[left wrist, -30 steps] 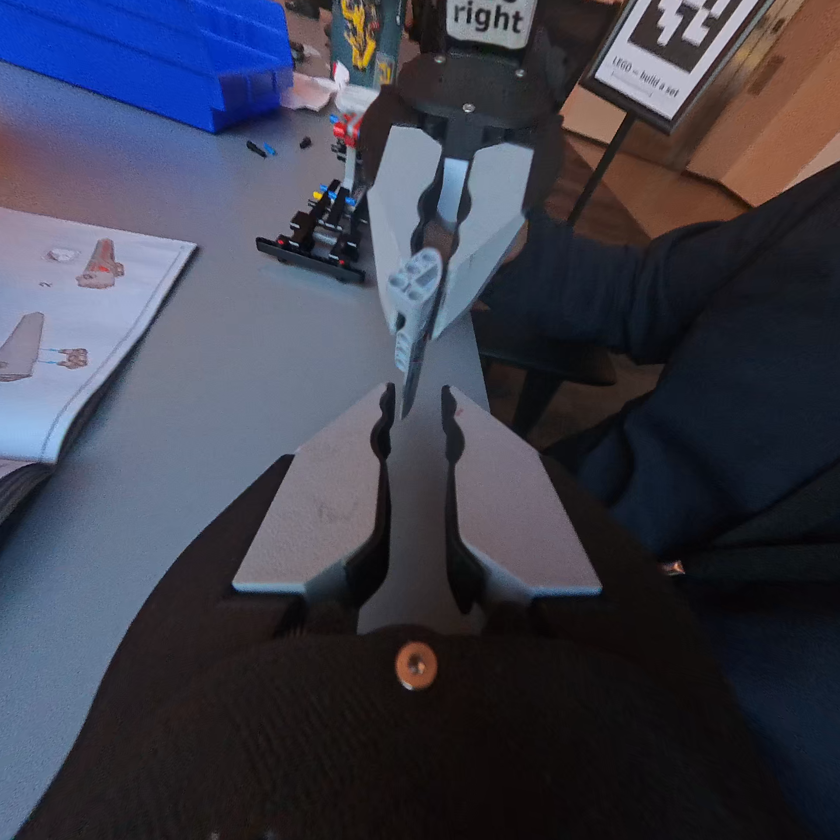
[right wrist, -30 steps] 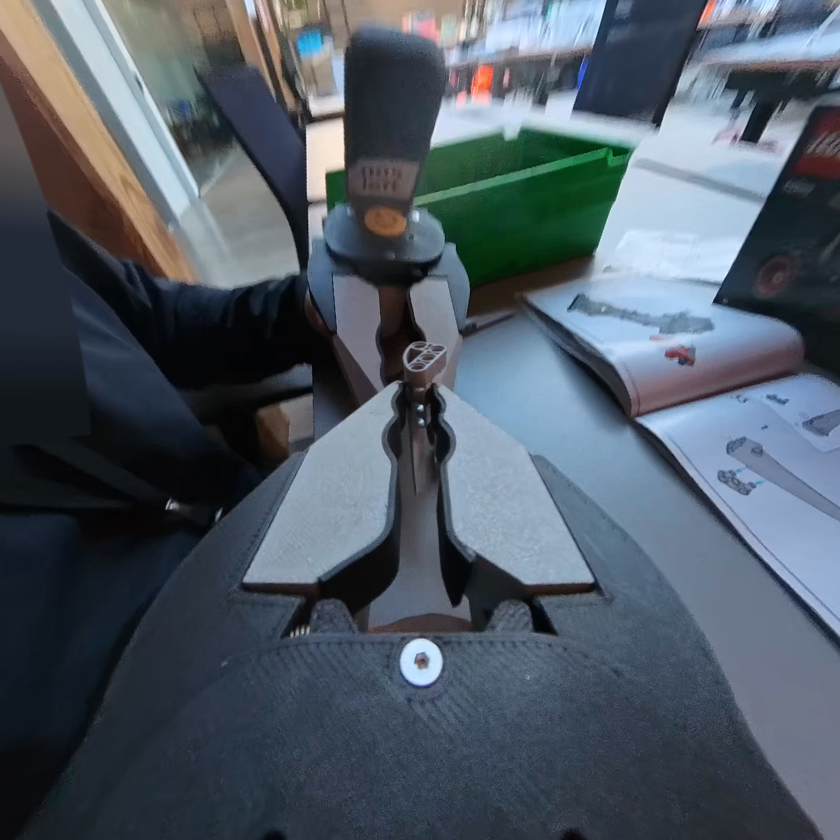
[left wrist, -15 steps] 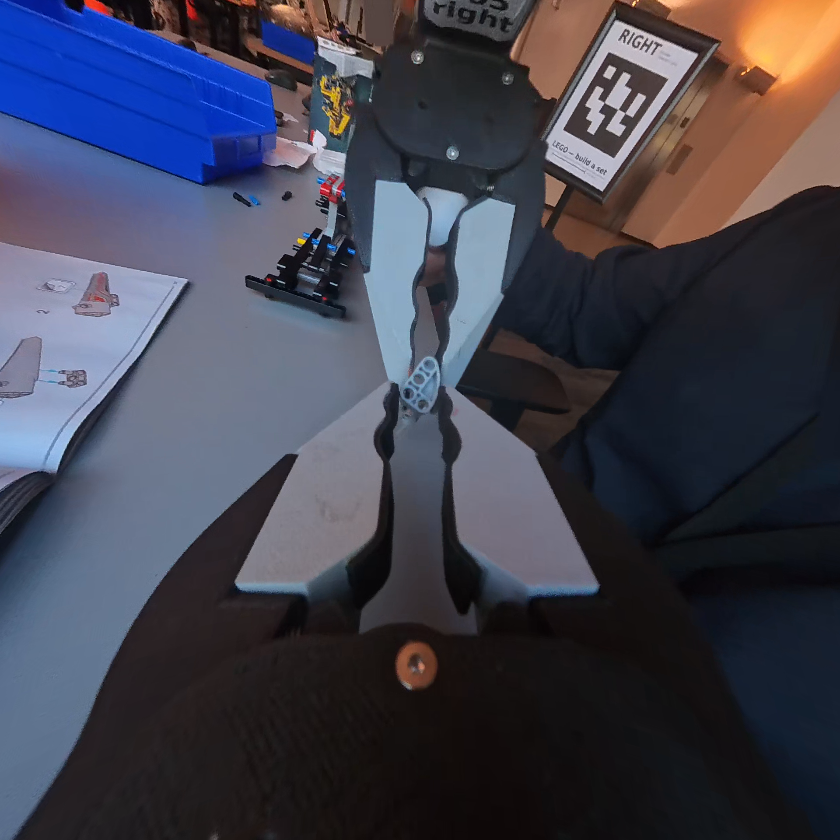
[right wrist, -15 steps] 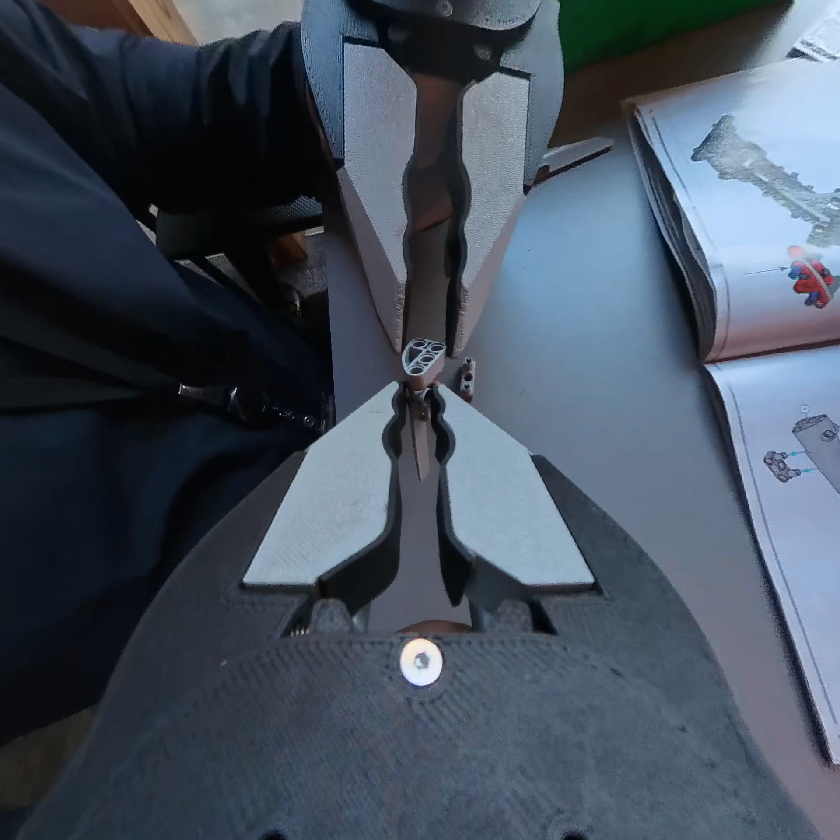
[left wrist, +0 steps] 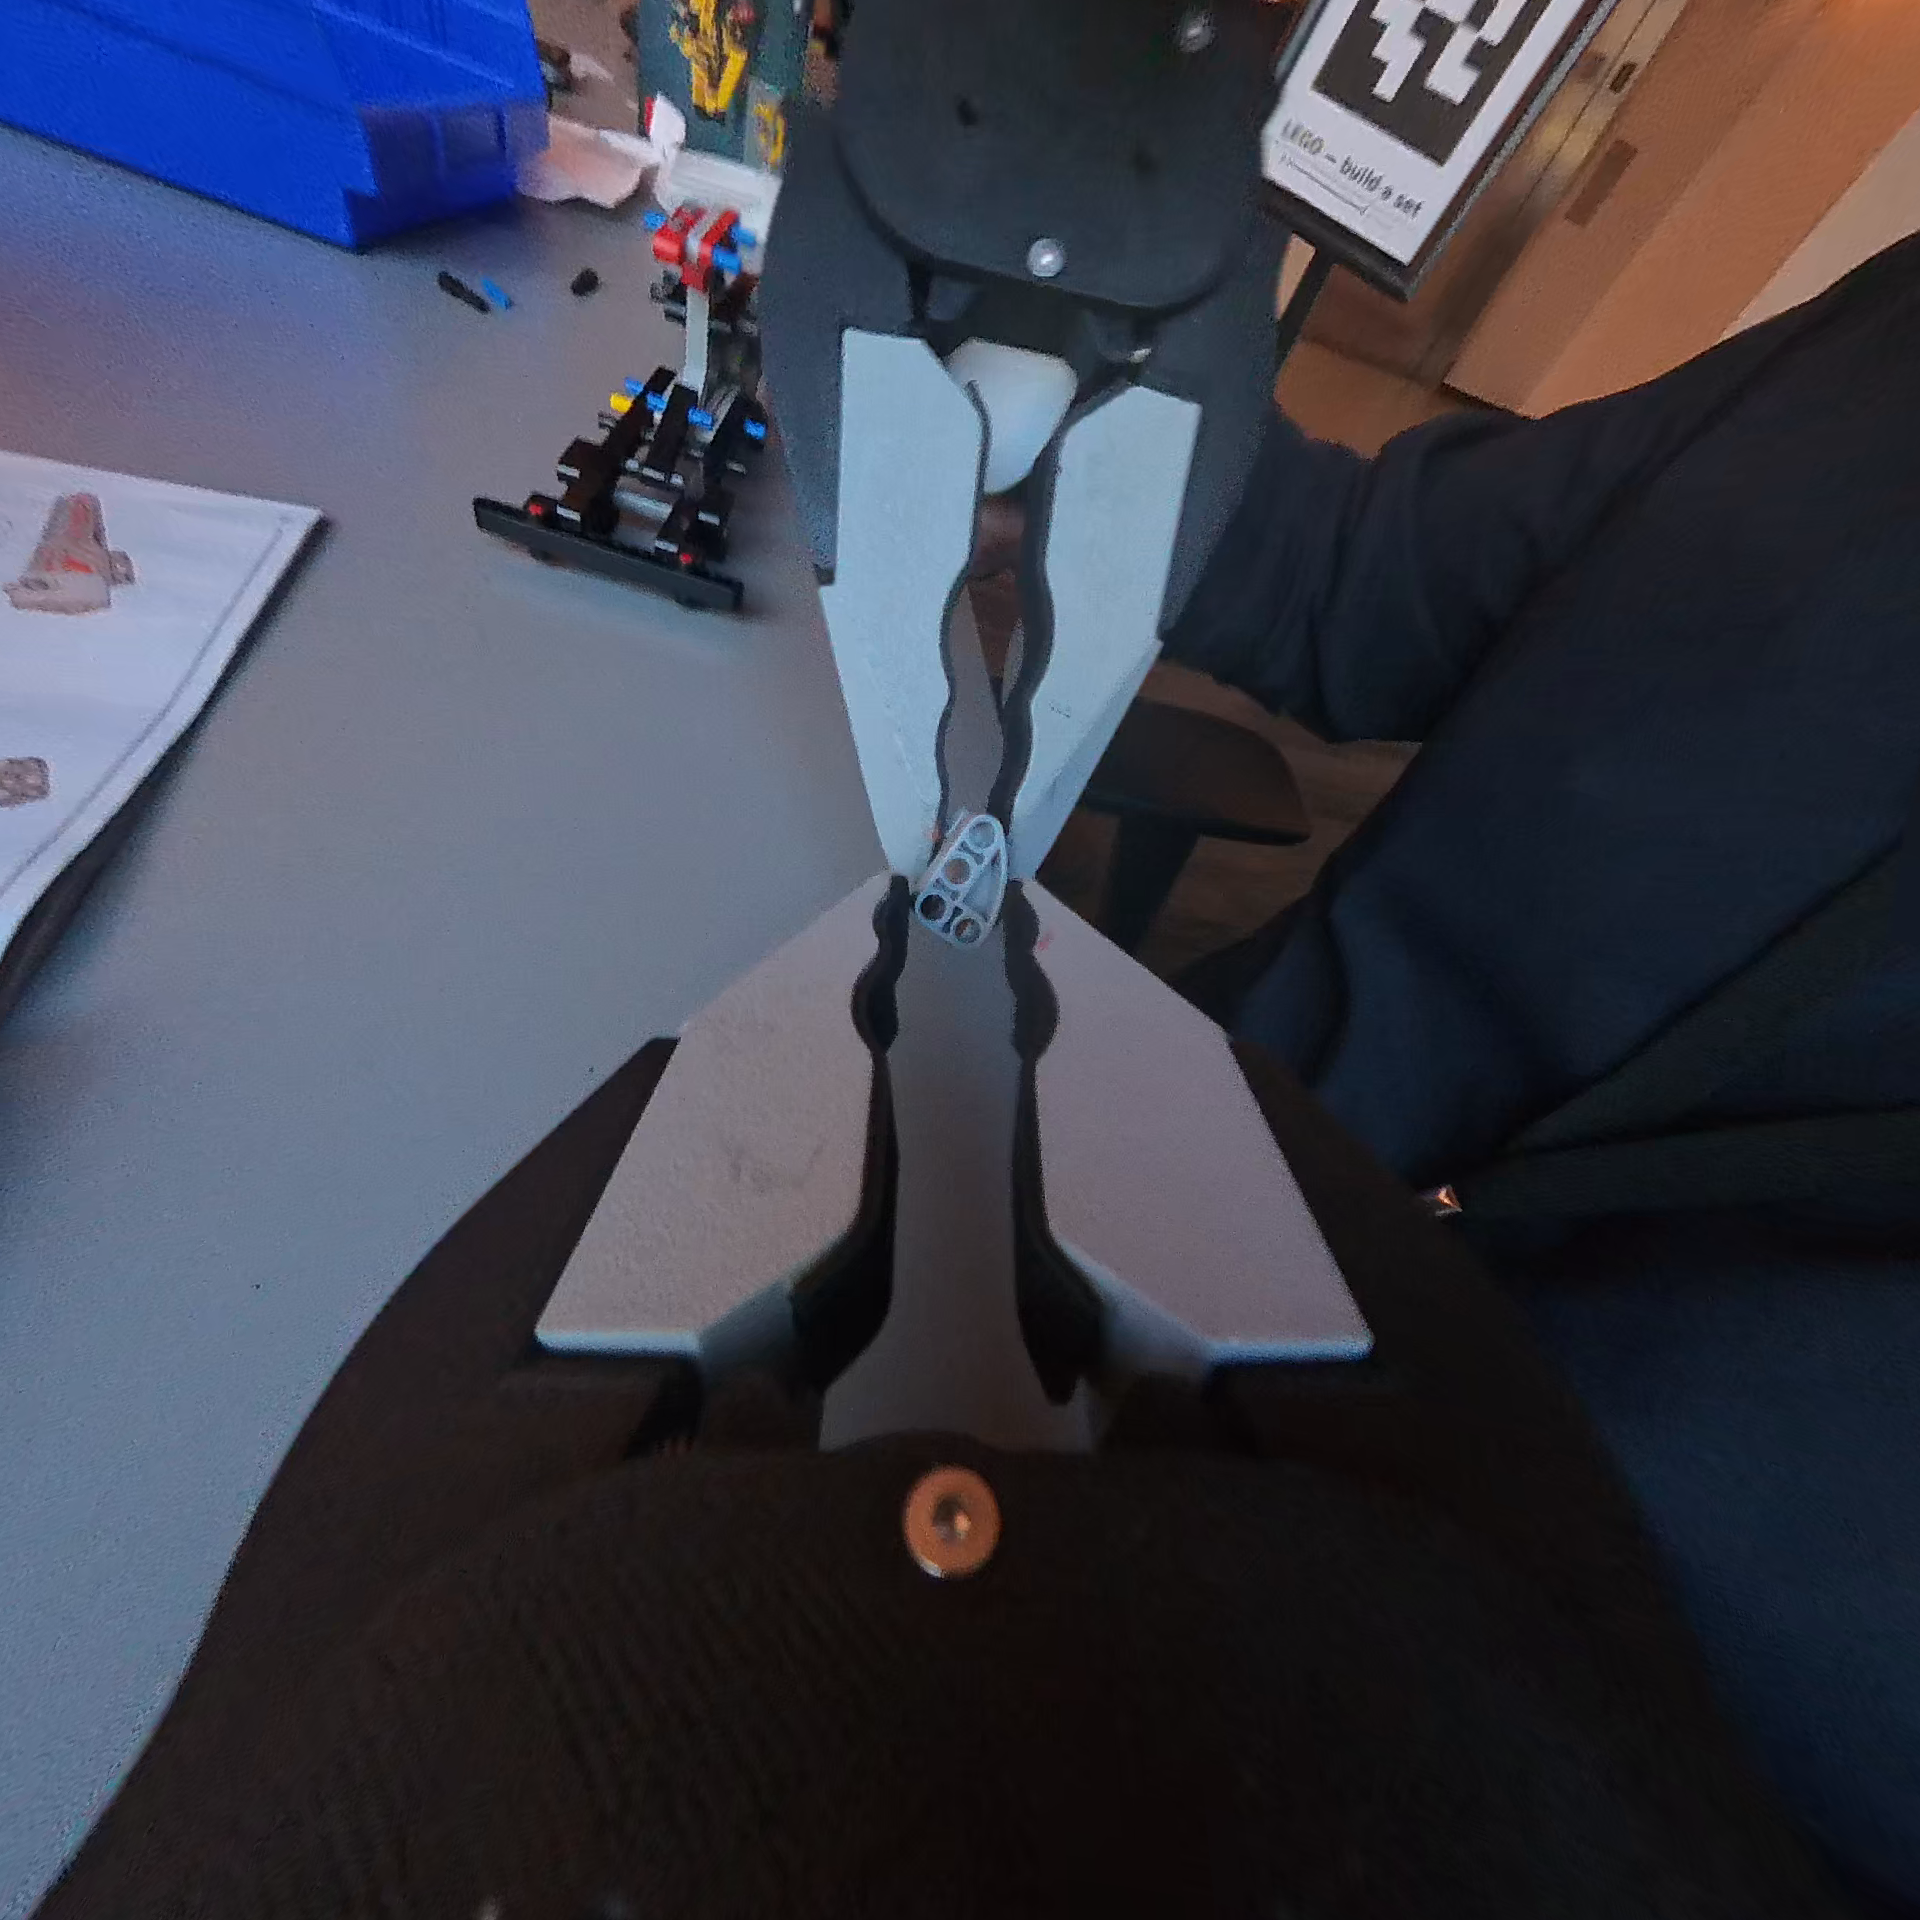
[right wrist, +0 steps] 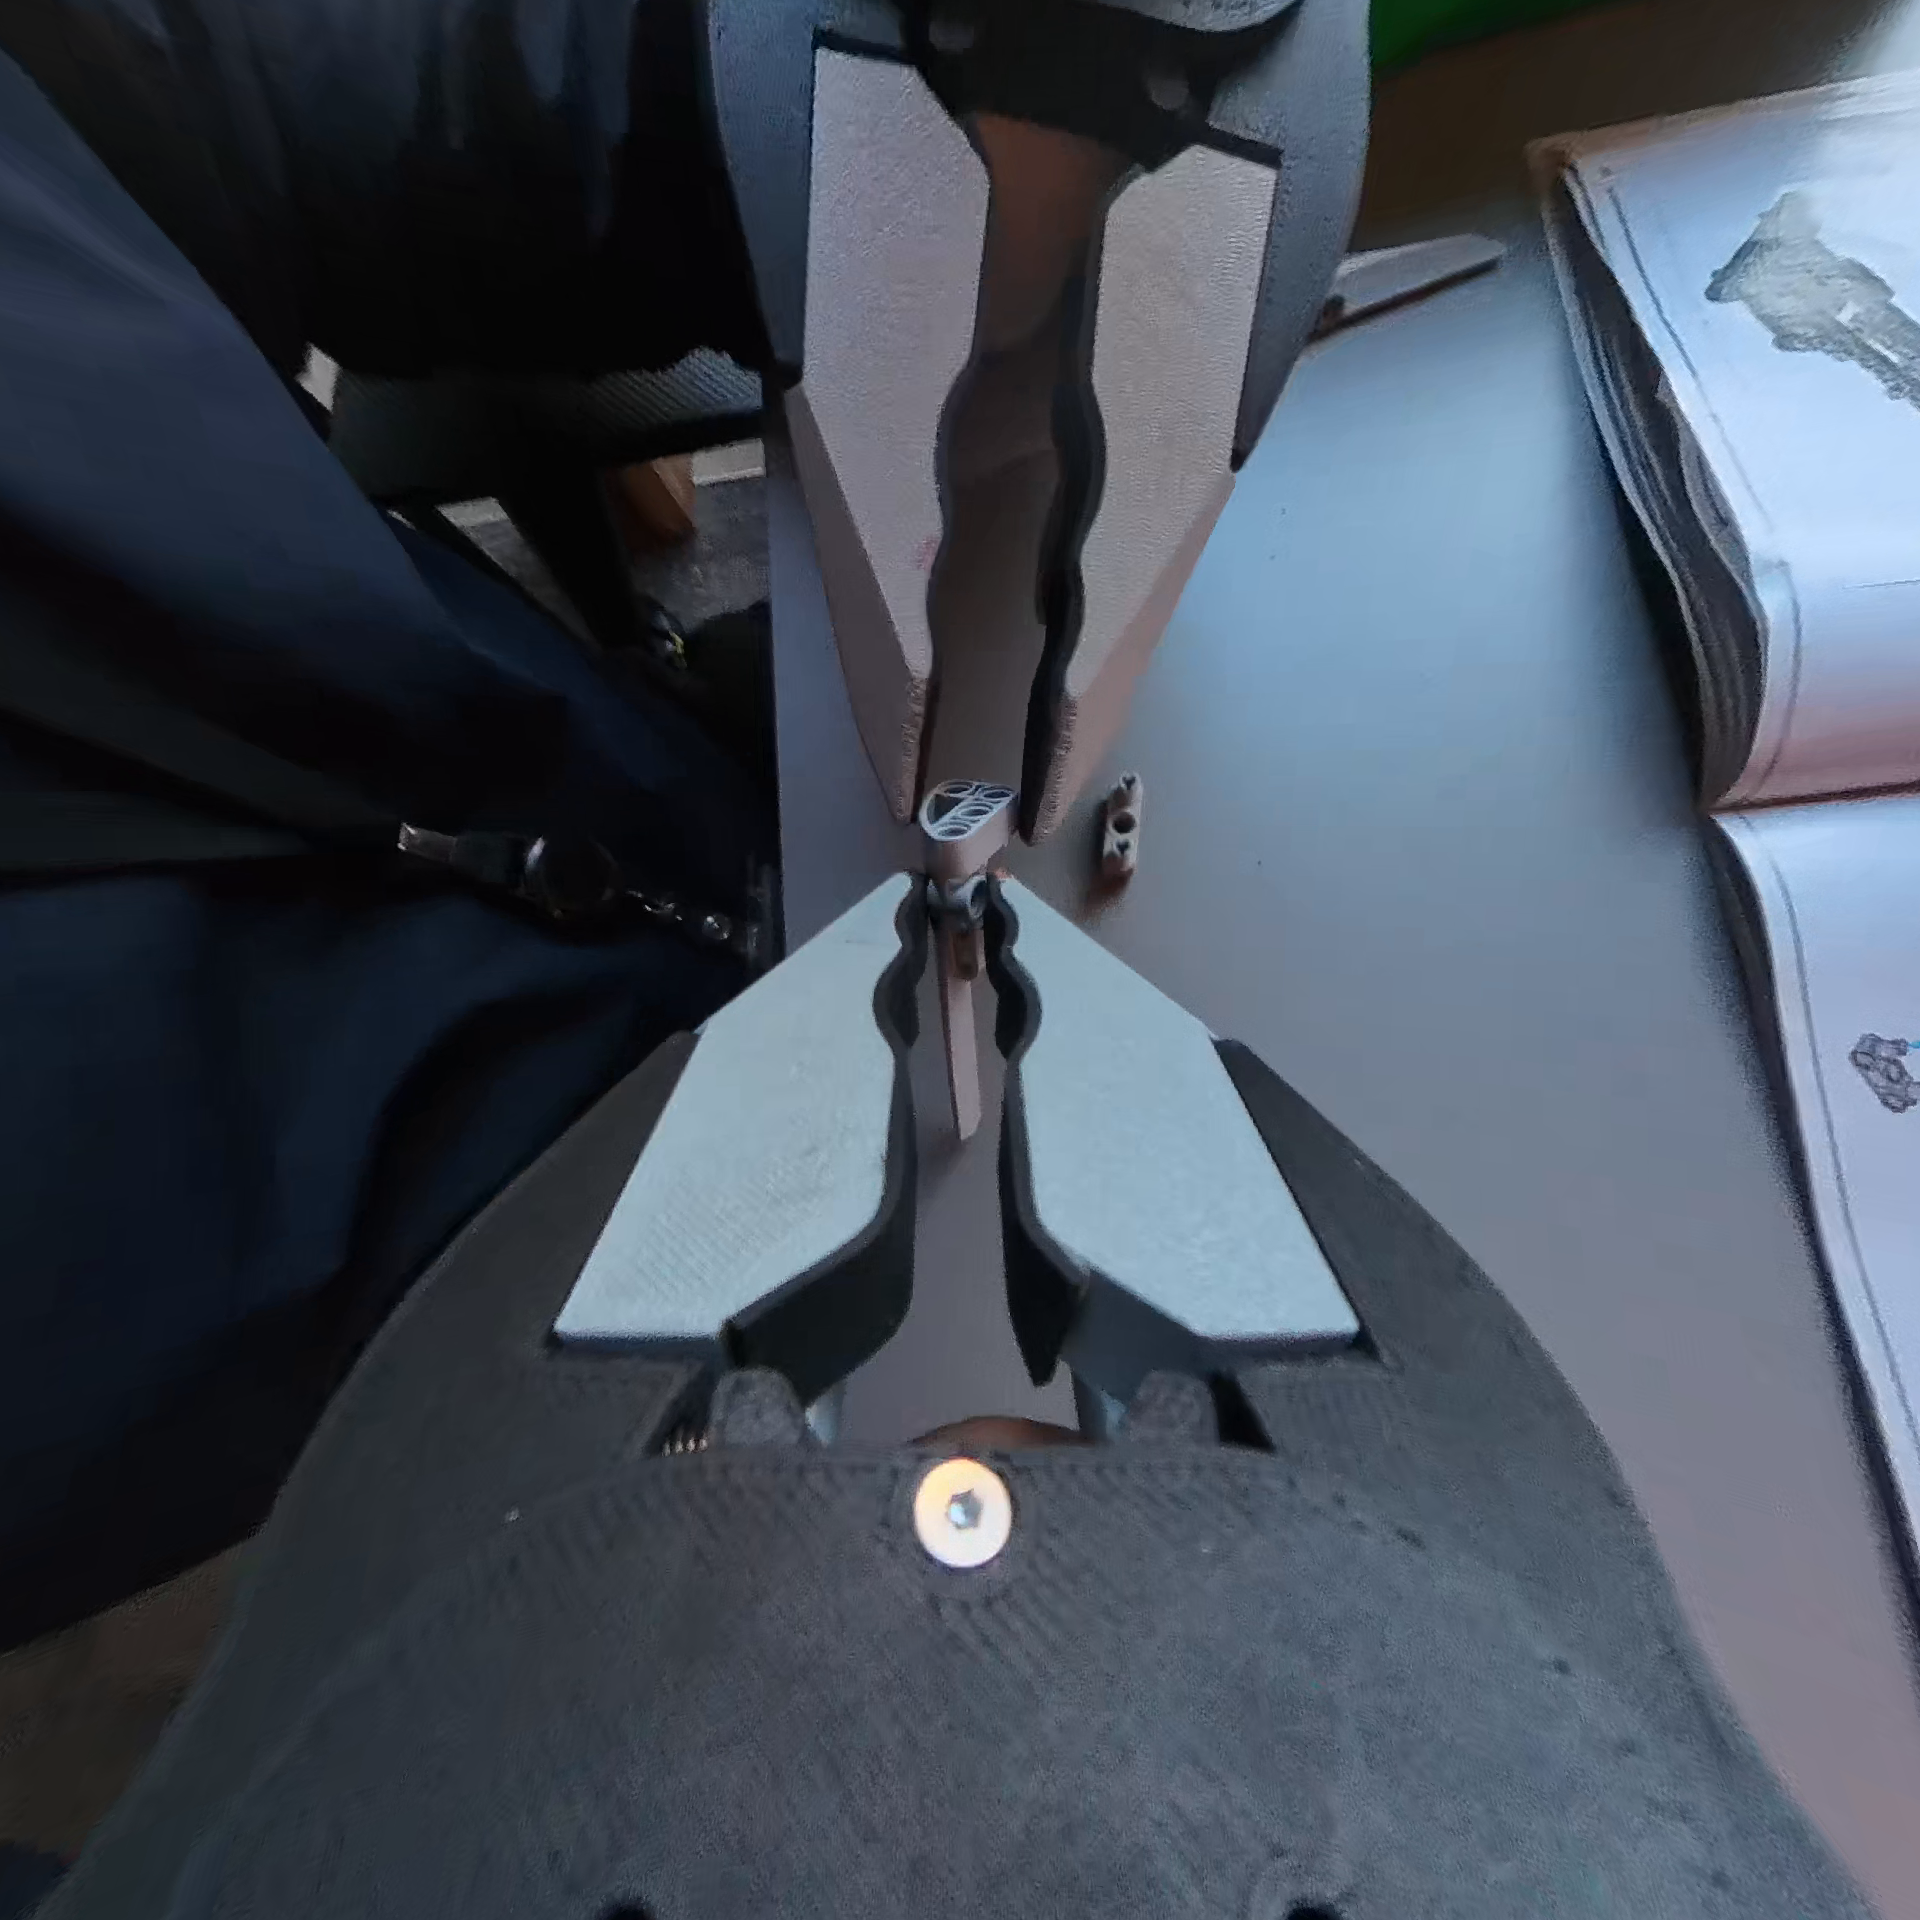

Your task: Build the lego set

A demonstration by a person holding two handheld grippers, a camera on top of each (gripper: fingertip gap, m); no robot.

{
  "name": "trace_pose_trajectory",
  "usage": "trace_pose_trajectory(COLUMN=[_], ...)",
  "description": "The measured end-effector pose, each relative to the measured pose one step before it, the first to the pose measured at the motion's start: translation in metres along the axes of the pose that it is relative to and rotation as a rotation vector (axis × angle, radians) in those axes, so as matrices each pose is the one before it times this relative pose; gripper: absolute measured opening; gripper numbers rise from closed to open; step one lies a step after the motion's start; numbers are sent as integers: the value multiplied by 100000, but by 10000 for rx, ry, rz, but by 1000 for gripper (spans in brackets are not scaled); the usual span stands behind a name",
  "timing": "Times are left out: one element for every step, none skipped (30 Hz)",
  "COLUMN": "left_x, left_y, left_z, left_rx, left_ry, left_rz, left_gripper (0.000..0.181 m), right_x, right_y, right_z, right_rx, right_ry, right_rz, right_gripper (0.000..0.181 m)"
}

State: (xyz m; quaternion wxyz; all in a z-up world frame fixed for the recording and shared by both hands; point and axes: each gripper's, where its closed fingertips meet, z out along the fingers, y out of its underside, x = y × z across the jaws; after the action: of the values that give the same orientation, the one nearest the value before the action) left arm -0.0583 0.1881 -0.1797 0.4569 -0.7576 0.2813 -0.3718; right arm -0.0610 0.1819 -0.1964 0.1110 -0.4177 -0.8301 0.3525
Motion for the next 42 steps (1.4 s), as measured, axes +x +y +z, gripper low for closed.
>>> trace_pose_trajectory(left_x=[-183, 42, 33, -60, -73, -66, -40, 53, 20, -60, -46, 14, 42, 45, 42, -36, -67, -51, -3, -70, -158, -146, 15, -59, -54, -32, 10, 60, 75, 26, 4, 36, -55, -159, -138, -118, -101, -48, 8, -2, -65, -152], left_y=[160, 68, -20, -11, -37, -57, -90, -72, -48, -63, -101, -138, -102, -87, -38, 31, 76, 67, 79, 139, 258, 123, -33, -88, -37, -10, 2, -10, 22, 58, 95, 183, 252, 298, 190, 3, -60, -93, -74, -49, 42, -36], left_z=[113, 46, -4, -55, -68, -56, -58, -102, -157, -214, -253, -240, -188, -133, -63, -42, -61, -93, -94, -53, 24, 62, 54, 36, 30, 14, 7, 1, 22, 38, 52, 51, 25, 25, 4, -37, -75, -112, -134, -138, -49, -90], left_rx=[-142, -87, -45, -60, -59, -9, 55, 78, 63, 91, 126, 147, 122, 102, 59, 6, -13, 1, 15, -6, -108, -44, -4, 44, 22, 5, 9, 12, -10, -36, -68, -131, -176, -208, -131, 2, 53, 97, 101, 80, 12, 45], left_ry=[-68, -11, -98, -173, -165, -118, -65, 3, -12, -61, -34, 31, 51, 29, 12, -40, -72, -59, -5, -24, -90, -95, -15, -28, 1, 42, 73, 86, 63, 6, -16, 16, -23, -87, -109, -132, -128, -73, 20, 51, 4, -62], left_rz=[-97, 134, 276, 299, 240, 137, 30, -5, 3, 3, -38, -88, -96, -63, -22, -7, 12, 0, -49, -86, -88, -19, 22, 14, -58, -111, -135, -103, -53, 0, 14, 1, -5, -23, 39, 78, 73, 4, -103, -178, -142, -95], left_gripper=[16, 15, 15, 14, 14, 14, 14, 14, 14, 14, 14, 14, 14, 14, 14, 14, 14, 14, 14, 14, 13, 12, 12, 12, 12, 12, 12, 12, 12, 12, 12, 12, 12, 12, 12, 12, 12, 12, 12, 12, 12, 12], right_x=[145, 56, -44, 21, 80, 88, 61, 14, -35, 25, 71, 49, -11, -49, -29, 29, 118, 142, 83, 50, 67, 47, -32, -25, 16, -20, -64, -52, -54, -26, 3, -32, -38, 43, 100, 97, 115, 107, 30, -30, -2, 79], right_y=[240, 127, 2, -33, -66, -64, -71, -100, -111, 1, 128, 144, 37, -58, -88, -56, -21, -60, -105, -97, -19, 80, 111, 114, 109, 110, 72, 23, -19, -21, 9, 0, 32, 28, 5, -15, -49, -91, -121, -116, -33, 120], right_z=[111, 50, -6, -27, -17, -5, -19, -43, -36, -10, 21, 46, 41, 15, -36, -84, -119, -175, -200, -200, -147, -68, 11, 97, 139, 165, 149, 110, 77, 44, 29, 6, 17, 26, 40, 30, 24, 22, 47, 68, 118, 162], right_rx=[-186, -93, -8, 30, 49, 54, 73, 109, 131, 94, 56, 90, 165, 202, 185, 142, 114, 133, 158, 140, 66, -22, -44, -51, -54, -49, -35, 0, 25, 14, -9, -23, -42, -45, -17, -1, 28, 77, 118, 129, 82, -2], right_ry=[160, 46, -73, -43, 16, 33, 38, 0, -30, 17, 64, 76, 51, 30, 35, 75, 133, 152, 114, 71, 55, 2, -70, -62, -29, -45, -63, -59, -46, -26, -12, -40, -42, 14, 47, 31, 24, -2, -56, -109, -109, -64], right_rz=[-112, -52, 18, 39, 20, 5, -5, 1, 28, 38, 10, -32, -27, 8, 13, -2, -22, -30, -12, 10, 39, 57, 54, 34, 14, 12, 30, 20, -7, -17, -13, -12, -9, -14, -27, -22, -16, -17, 2, 54, 83, 49], right_gripper=[7, 7, 7, 7, 7, 7, 7, 7, 7, 6, 6, 5, 5, 5, 5, 5, 5, 5, 4, 3, 3, 3, 2, 2, 2, 2, 2, 2, 1, 1, 2, 1, 1, 1, 1, 1, 1, 1, 1, 2, 2, 2])
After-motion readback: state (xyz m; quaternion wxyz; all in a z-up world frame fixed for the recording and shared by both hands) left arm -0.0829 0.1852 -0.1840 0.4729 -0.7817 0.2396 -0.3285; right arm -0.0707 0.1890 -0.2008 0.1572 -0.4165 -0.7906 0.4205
